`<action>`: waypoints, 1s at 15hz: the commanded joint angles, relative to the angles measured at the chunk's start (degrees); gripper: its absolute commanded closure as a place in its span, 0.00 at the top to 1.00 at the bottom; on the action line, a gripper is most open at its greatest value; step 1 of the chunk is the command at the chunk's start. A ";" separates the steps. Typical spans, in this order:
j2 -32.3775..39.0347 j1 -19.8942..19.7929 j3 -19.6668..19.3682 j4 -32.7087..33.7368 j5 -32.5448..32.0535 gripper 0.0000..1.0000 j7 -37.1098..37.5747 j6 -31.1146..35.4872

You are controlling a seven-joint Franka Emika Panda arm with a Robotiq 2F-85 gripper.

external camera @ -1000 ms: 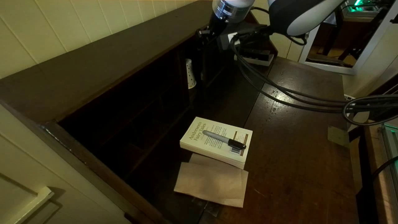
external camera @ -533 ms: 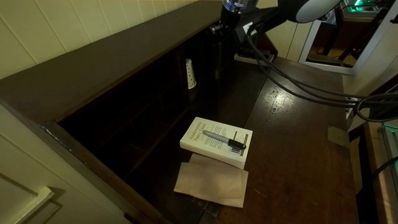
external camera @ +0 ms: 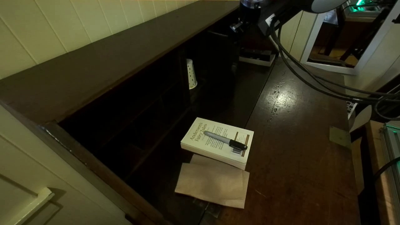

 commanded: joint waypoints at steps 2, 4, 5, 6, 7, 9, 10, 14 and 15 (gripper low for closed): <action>-2.32 -1.94 -0.99 -2.31 -1.09 1.00 -2.57 -0.16; -2.49 -2.66 -1.55 -2.51 -1.83 1.00 -2.92 -0.71; -2.51 -3.00 -1.84 -2.46 -2.26 1.00 -3.01 -0.88; -2.59 -3.36 -2.14 -2.40 -2.49 1.00 -3.29 -1.15; -2.64 -3.61 -2.32 -2.35 -2.59 1.00 -3.29 -1.31; -3.23 -3.70 -2.24 -2.62 -1.11 1.00 -3.41 -0.46; -3.65 -3.58 -2.06 -2.81 -0.39 1.00 -3.27 0.01; -7.15 -2.24 -0.18 -5.11 3.65 1.00 -4.36 0.29; -8.16 -1.89 0.44 -5.48 5.21 1.00 -4.72 -0.47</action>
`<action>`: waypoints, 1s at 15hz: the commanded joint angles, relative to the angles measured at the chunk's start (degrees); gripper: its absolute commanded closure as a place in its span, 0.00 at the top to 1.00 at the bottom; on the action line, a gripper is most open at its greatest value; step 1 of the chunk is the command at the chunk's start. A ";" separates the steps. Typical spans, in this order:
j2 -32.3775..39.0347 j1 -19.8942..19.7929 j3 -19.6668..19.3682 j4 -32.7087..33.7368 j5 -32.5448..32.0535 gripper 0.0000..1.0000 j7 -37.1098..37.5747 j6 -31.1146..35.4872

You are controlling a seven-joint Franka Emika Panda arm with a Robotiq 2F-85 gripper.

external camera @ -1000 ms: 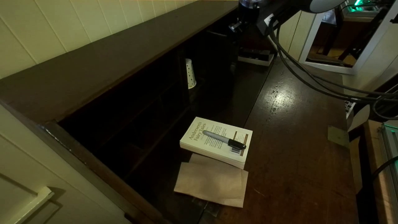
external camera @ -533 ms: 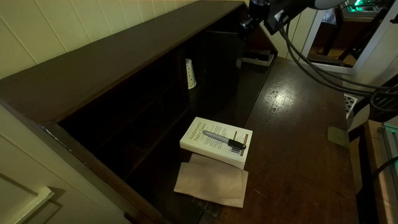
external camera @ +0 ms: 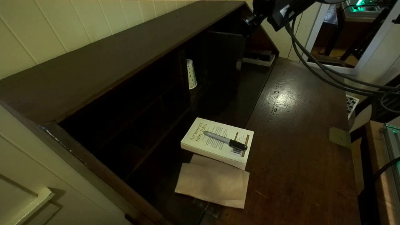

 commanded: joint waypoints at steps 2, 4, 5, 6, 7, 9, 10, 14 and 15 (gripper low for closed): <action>-6.02 1.58 2.56 -3.17 7.89 1.00 -2.41 -1.36; -7.02 1.99 3.63 -3.03 10.81 1.00 -2.79 -2.59; -7.11 2.15 4.11 -2.66 12.48 1.00 -2.60 -3.13; -6.88 2.27 4.52 -2.24 13.98 1.00 -2.20 -3.14; -6.24 2.27 4.82 -1.76 15.52 1.00 -1.88 -2.74; -4.69 1.88 5.43 -1.06 16.08 1.00 0.90 -1.63; -3.93 1.71 5.64 -0.76 16.07 1.00 2.66 -1.35; -0.09 1.36 5.39 -0.66 14.08 1.00 11.66 2.60; 1.10 1.31 5.14 -0.76 13.49 1.00 14.16 4.60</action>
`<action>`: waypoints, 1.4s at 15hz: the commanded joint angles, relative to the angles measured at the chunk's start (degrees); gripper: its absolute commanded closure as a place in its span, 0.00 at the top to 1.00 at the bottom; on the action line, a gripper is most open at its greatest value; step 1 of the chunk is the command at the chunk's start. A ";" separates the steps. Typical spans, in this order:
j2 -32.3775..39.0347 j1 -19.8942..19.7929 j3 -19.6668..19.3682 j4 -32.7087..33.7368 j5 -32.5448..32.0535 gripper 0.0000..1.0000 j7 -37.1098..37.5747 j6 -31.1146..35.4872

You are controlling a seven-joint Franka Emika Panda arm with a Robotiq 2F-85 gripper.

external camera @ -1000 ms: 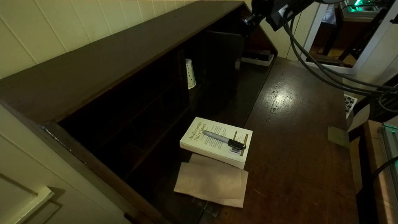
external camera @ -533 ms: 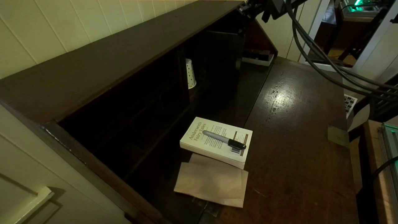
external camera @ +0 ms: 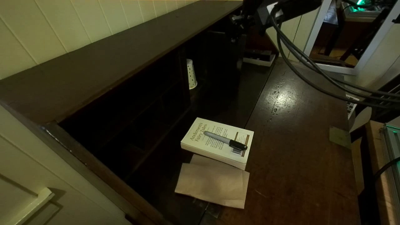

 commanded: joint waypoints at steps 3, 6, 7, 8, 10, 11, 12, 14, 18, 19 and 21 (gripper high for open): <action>7.25 -0.35 -1.30 0.59 -4.06 1.00 15.29 11.06; 10.28 0.34 -3.46 1.21 -9.71 1.00 25.90 16.90; 11.41 -0.25 -3.60 1.62 -12.80 1.00 30.19 18.61; 12.31 -0.11 -4.36 2.08 -15.40 1.00 33.97 19.85; 14.07 0.23 -5.85 3.11 -20.77 1.00 41.92 22.29; 14.99 0.37 -6.43 3.79 -22.73 1.00 45.43 23.26; 15.86 0.45 -6.59 4.47 -22.97 1.00 47.56 23.35; 14.05 -0.09 -5.89 2.41 -20.79 1.00 43.76 22.27; 15.15 0.03 -5.95 3.47 -20.86 1.00 45.08 22.33; 14.79 0.96 -6.77 3.84 -24.59 1.00 48.85 22.03; 15.67 1.59 -7.40 4.54 -29.02 1.00 53.53 22.89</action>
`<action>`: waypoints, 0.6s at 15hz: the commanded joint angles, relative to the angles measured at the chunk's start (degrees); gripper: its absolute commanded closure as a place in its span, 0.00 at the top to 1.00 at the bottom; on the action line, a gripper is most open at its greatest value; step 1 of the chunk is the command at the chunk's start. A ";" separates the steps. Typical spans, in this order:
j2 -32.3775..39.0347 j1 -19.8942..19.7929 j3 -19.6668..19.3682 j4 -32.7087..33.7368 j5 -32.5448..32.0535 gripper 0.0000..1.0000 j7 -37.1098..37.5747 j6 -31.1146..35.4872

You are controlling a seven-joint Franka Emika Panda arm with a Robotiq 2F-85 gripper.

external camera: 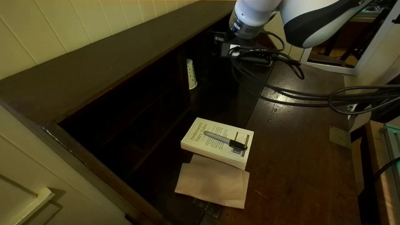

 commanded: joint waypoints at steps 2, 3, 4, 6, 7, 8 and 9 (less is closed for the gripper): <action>1.45 1.79 -1.61 1.54 -11.12 1.00 12.72 1.14; 1.85 1.97 -1.79 1.86 -13.67 1.00 16.32 1.27; 2.19 2.11 -1.96 2.30 -16.51 1.00 20.05 1.13; 2.90 2.15 -2.14 3.00 -21.30 1.00 26.76 1.52; 3.35 2.08 -2.21 3.51 -23.79 1.00 30.01 1.66; 3.89 1.92 -2.17 4.10 -26.12 1.00 32.72 1.73; 4.58 1.65 -2.20 4.88 -28.56 1.00 34.98 2.32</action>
